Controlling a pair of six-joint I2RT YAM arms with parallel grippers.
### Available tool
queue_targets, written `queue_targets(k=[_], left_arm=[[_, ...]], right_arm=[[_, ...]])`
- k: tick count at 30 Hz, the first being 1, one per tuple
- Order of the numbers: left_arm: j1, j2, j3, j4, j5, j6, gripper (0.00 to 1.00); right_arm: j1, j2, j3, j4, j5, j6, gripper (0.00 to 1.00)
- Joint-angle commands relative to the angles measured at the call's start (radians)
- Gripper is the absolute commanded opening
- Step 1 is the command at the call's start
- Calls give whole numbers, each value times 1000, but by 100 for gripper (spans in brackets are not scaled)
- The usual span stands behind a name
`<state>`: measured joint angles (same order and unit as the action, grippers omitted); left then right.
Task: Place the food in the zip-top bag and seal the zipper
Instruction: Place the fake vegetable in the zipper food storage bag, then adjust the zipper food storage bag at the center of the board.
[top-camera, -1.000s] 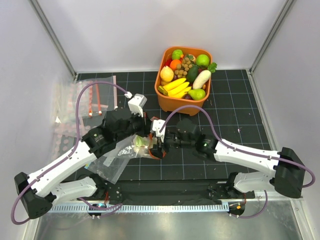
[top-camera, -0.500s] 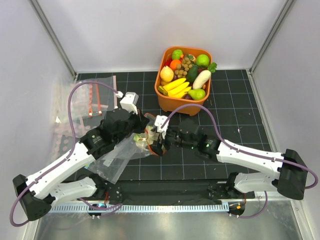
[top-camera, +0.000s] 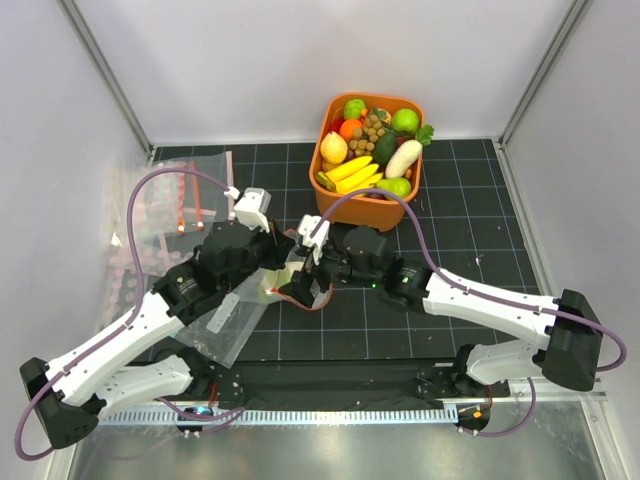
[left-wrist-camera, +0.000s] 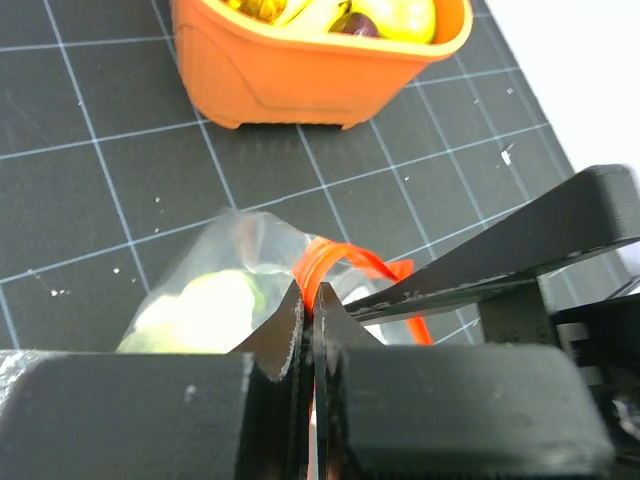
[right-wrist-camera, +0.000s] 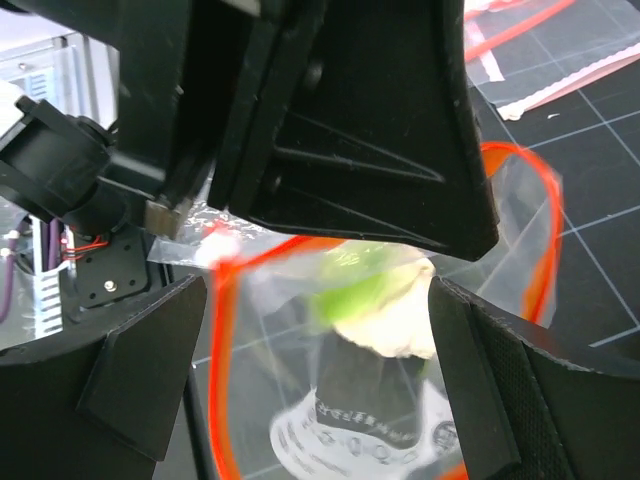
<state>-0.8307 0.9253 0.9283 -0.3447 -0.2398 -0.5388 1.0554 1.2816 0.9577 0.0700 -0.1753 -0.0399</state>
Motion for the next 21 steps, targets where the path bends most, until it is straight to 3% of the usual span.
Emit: queue_targets(k=[1, 5, 10, 16, 21], left_arm=[[5, -5, 3, 62, -3, 14, 0], [4, 3, 6, 50, -45, 8, 0], [5, 27, 33, -33, -186, -12, 0], [4, 61, 76, -134, -360, -43, 0], [5, 50, 86, -172, -418, -55, 0]], right_arm=[[-6, -22, 44, 14, -30, 38, 99], [-9, -37, 42, 11, 16, 66, 99], [-9, -80, 21, 36, 111, 109, 91], [-9, -90, 53, -31, 379, 228, 77], [-9, -44, 108, -143, 540, 297, 77]])
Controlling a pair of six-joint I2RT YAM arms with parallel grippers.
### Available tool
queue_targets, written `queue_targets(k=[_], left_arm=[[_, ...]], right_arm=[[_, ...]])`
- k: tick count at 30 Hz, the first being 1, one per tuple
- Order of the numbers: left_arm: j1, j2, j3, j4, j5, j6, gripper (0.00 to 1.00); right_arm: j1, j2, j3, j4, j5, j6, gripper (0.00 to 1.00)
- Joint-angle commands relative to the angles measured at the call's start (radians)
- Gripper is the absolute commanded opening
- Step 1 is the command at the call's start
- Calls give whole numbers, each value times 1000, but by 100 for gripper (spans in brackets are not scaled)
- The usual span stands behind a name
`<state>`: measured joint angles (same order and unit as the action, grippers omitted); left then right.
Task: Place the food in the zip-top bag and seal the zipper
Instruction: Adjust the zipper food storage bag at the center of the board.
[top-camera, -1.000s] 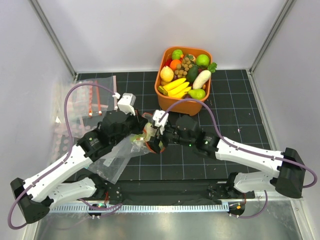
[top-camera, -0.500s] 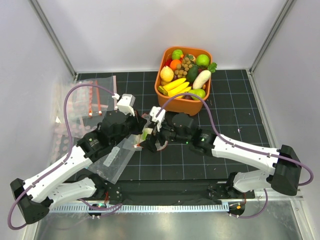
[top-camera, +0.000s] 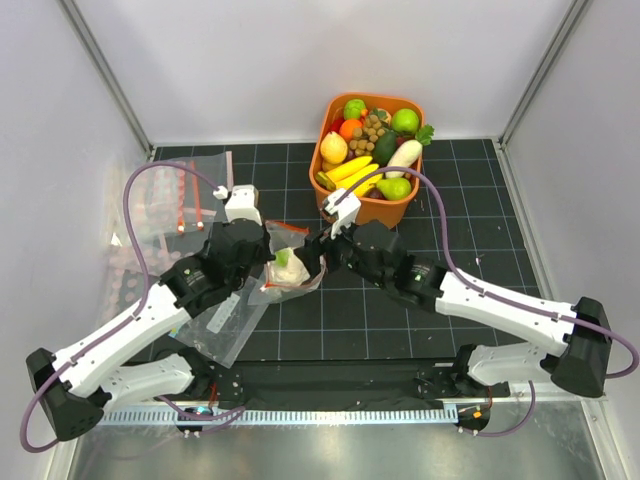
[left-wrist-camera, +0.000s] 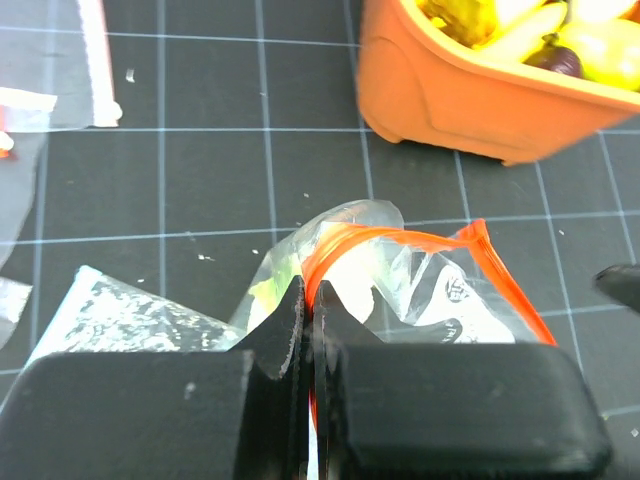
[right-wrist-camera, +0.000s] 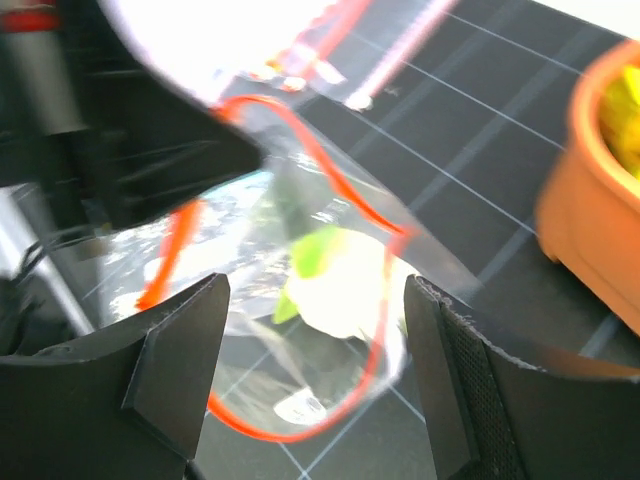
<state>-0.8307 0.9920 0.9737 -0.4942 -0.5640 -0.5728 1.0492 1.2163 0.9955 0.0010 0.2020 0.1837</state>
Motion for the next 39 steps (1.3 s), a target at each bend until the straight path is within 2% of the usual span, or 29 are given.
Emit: queue_targets(k=[1, 9, 17, 18, 19, 20, 22, 23, 26, 30, 32, 35, 39], left_arm=[[5, -21, 39, -17, -88, -21, 0], [5, -26, 34, -10, -89, -13, 0], [5, -32, 39, -20, -89, -15, 0], [4, -32, 39, -20, -89, -15, 0], [4, -35, 39, -20, -88, -15, 0], [4, -36, 40, -20, -86, -13, 0], [5, -26, 42, -20, -76, -10, 0], [4, -17, 43, -18, -65, -7, 0], [4, 26, 62, -18, 10, 2, 0], [4, 65, 80, 3, 153, 28, 0], [4, 68, 79, 19, 220, 44, 1], [2, 62, 72, 31, 234, 51, 1], [2, 36, 63, 34, 164, 44, 3]], right_arm=[[-3, 43, 81, -90, 174, 80, 77], [-3, 135, 170, -223, 163, 155, 52], [-2, 215, 250, -337, 194, 155, 46], [-2, 225, 255, -337, 195, 151, 40], [-2, 229, 253, -331, 197, 148, 27], [-2, 229, 255, -325, 194, 145, 18], [1, 217, 252, -285, 201, 122, 5], [3, 206, 252, -268, 214, 108, 2], [11, 118, 198, -159, 336, 60, 1], [14, -49, 5, 58, 477, 30, 1], [11, -107, -38, 91, 562, 23, 1], [12, -123, -58, 99, 640, 20, 1], [12, -89, -41, 108, 593, 16, 1]])
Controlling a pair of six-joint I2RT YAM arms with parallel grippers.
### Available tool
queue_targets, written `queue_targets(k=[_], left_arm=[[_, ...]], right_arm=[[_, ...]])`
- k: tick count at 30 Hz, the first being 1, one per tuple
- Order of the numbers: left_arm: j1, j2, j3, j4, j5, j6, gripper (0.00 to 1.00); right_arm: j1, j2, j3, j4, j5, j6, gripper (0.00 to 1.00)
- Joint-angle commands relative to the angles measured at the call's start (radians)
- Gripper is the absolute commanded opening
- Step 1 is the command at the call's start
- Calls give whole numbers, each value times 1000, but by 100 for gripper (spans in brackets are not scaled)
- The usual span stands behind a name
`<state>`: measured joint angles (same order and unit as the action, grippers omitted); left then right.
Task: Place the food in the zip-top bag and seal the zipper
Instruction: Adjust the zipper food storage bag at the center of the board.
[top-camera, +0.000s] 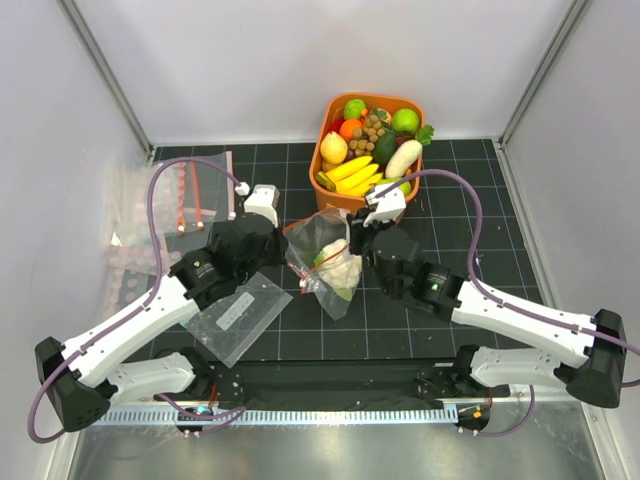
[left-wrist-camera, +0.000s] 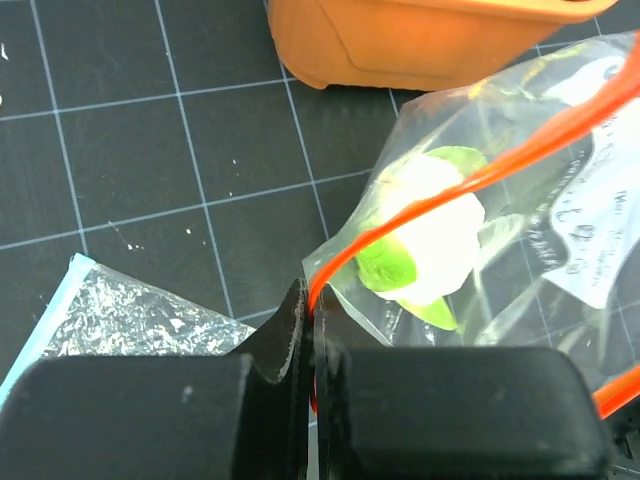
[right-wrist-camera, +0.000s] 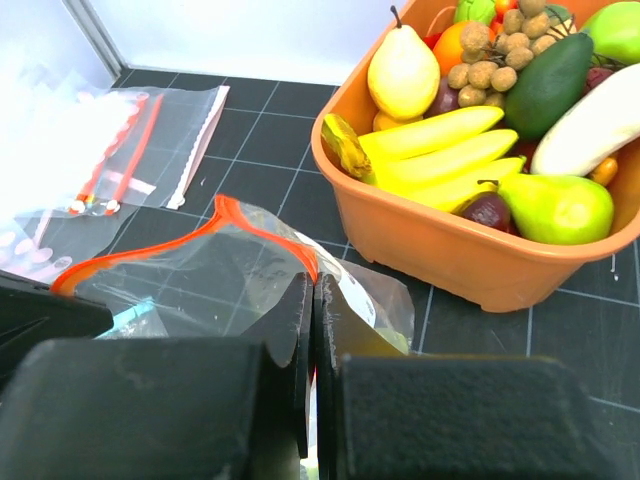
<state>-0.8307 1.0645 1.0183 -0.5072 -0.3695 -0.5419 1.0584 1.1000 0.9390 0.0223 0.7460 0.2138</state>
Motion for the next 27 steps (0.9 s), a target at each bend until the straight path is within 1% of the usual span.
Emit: queue_targets(k=[1, 2, 3, 4, 7, 8, 9, 10, 12, 13, 15, 16, 17, 18, 20, 21, 23, 24, 26, 27], left_arm=[[2, -38, 19, 35, -55, 13, 3], [4, -40, 37, 24, -83, 16, 3], [4, -40, 46, 9, -156, 16, 3], [4, -38, 57, -16, -190, 13, 3], [5, -26, 120, -79, -268, 5, 0], [4, -24, 132, -88, -287, 5, 0], [4, -24, 141, -91, -308, 8, 0], [4, -23, 138, -93, -348, 8, 0], [4, -9, 120, -65, -365, 17, 0], [2, 2, 106, -42, -370, 29, 0], [5, 52, 109, -40, -371, 34, 0], [4, 69, 112, -37, -370, 36, 0], [4, 106, 111, -31, -364, 37, 0], [4, 120, 111, -24, -356, 40, 0], [4, 155, 112, -5, -336, 39, 0], [5, 184, 114, 1, -301, 37, 0], [5, 209, 127, 6, -270, 28, 0], [7, 227, 132, -1, -267, 25, 0], [7, 236, 138, -10, -270, 19, 0], [7, 232, 138, -17, -281, 16, 0]], right_arm=[[3, 43, 20, 91, 30, -13, 1], [3, 61, 43, 96, 15, -11, 1], [3, 75, 53, 100, 3, -7, 1], [2, 113, 66, 111, -11, -8, 1], [3, 196, 139, 127, -83, 19, 1], [0, 214, 177, 120, -105, 28, 1], [-5, 233, 191, 108, -159, 38, 1], [-12, 256, 202, 100, -183, 54, 1], [-44, 271, 202, 88, -207, 114, 1], [-63, 276, 190, 99, -259, 130, 1], [-119, 282, 143, 136, -310, 180, 1], [-141, 287, 130, 139, -356, 193, 6], [-156, 297, 121, 130, -381, 205, 17], [-175, 307, 121, 117, -398, 202, 38], [-210, 317, 132, 70, -410, 185, 53], [-219, 319, 133, 58, -405, 156, 56], [-236, 305, 113, 56, -381, 139, 58], [-241, 281, 101, 65, -388, 127, 61], [-252, 252, 63, 102, -425, 116, 63], [-252, 226, 54, 108, -434, 110, 66]])
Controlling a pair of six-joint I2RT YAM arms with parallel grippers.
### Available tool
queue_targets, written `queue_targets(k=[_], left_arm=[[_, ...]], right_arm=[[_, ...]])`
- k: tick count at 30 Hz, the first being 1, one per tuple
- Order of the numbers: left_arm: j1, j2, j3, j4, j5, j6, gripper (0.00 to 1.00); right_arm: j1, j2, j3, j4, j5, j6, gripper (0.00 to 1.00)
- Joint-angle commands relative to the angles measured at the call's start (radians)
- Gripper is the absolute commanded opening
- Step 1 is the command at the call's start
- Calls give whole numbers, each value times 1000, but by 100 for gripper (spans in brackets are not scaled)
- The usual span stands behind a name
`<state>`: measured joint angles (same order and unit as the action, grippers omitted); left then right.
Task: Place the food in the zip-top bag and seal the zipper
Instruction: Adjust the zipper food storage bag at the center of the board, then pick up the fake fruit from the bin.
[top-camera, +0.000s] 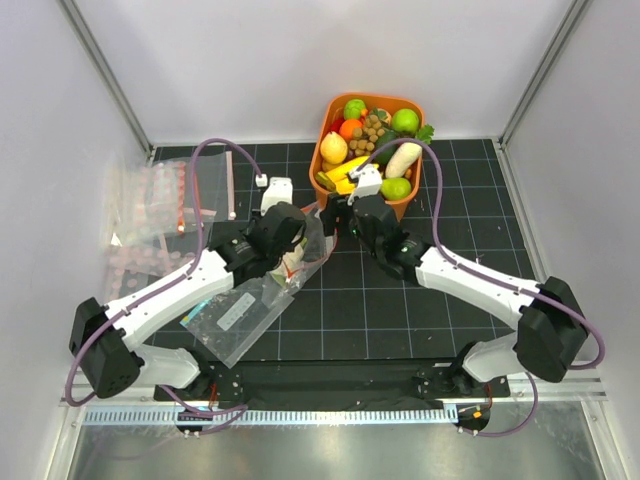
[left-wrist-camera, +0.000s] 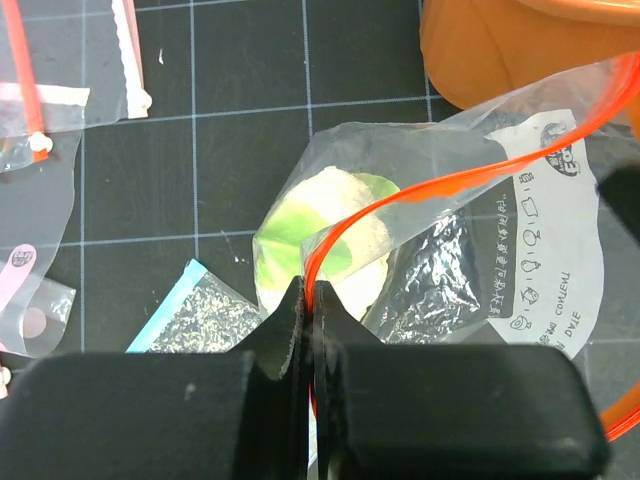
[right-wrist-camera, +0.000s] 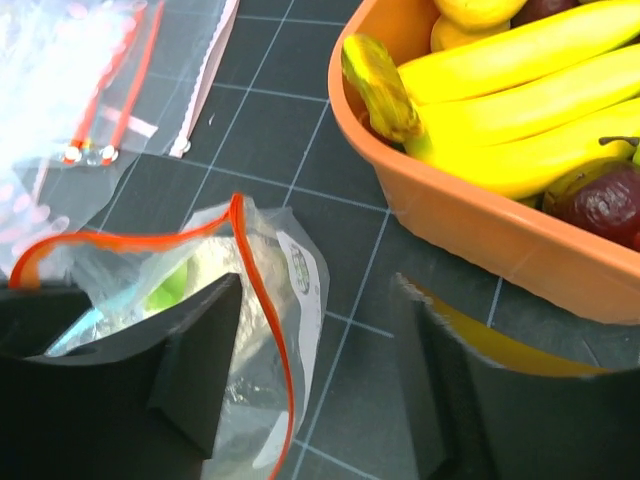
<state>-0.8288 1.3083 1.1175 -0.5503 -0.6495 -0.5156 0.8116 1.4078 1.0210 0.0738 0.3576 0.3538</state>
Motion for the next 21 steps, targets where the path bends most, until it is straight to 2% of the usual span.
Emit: queue_targets(k=[1, 5, 13, 16, 21], left_arm=[[5, -18, 35, 26, -9, -12, 0], [10, -61, 13, 32, -33, -23, 0], [11, -98, -4, 15, -82, -40, 1], [11, -112, -11, 3, -110, -43, 0], [11, -144, -25, 12, -116, -46, 1]], right_arm=[[-5, -96, -35, 63, -57, -36, 69], [-5, -159, -64, 78, -63, -55, 74], [-23, -256, -61, 61, -20, -65, 76], [-75, -218, -20, 57, -35, -39, 75], [-146, -20, 128, 4, -83, -10, 75]])
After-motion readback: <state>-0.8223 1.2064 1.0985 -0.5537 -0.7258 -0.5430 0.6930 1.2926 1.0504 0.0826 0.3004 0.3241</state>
